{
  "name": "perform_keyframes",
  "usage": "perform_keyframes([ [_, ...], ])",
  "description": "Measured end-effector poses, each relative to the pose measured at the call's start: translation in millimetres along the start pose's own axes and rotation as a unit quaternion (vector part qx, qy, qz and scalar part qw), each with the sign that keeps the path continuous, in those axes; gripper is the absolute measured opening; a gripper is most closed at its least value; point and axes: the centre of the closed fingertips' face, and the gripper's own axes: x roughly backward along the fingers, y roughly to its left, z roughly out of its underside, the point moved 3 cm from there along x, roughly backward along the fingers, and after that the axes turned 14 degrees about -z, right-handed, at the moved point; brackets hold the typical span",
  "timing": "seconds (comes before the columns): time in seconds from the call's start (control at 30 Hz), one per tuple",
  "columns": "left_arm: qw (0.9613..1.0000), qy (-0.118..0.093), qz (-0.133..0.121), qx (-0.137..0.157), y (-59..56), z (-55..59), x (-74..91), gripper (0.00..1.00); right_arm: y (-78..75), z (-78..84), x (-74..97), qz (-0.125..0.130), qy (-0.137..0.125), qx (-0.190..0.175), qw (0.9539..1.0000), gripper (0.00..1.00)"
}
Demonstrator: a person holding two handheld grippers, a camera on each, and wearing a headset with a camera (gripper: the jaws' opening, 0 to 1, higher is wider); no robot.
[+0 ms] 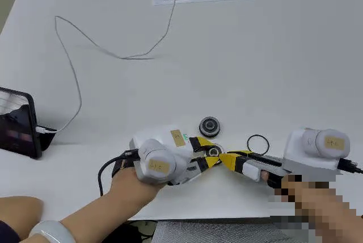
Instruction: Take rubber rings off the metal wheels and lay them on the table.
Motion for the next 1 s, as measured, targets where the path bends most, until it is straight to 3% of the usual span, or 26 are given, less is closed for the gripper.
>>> perform_keyframes([
  [0.17,1.0000,0.000,0.000,0.001,-0.3,-0.2,-0.2,0.14,0.4,2.3,-0.5,-0.011,-0.014,-0.062,0.9979,0.18],
  [0.27,1.0000,0.000,0.000,0.000,-0.5,-0.4,-0.1,0.14,-0.6,2.6,-0.5,-0.015,-0.018,-0.074,0.9970,0.19],
  [0.33,1.0000,-0.001,0.000,0.001,-0.7,-0.6,-0.1,0.14,3.1,3.5,-1.7,-0.031,-0.028,-0.109,0.9932,0.21],
  [0.63,1.0000,0.000,-0.002,0.003,-0.8,-0.4,-0.2,0.14,5.2,3.7,-0.4,-0.039,-0.031,-0.118,0.9918,0.23],
  [0.67,1.0000,0.000,-0.002,0.003,-0.8,-0.5,-0.1,0.14,8.6,3.5,-0.8,-0.050,-0.030,-0.117,0.9914,0.21],
  [1.0,1.0000,0.000,-0.004,0.005,-1.0,-0.9,-0.2,0.14,6.9,4.1,-1.6,-0.043,-0.032,-0.111,0.9924,0.21],
])
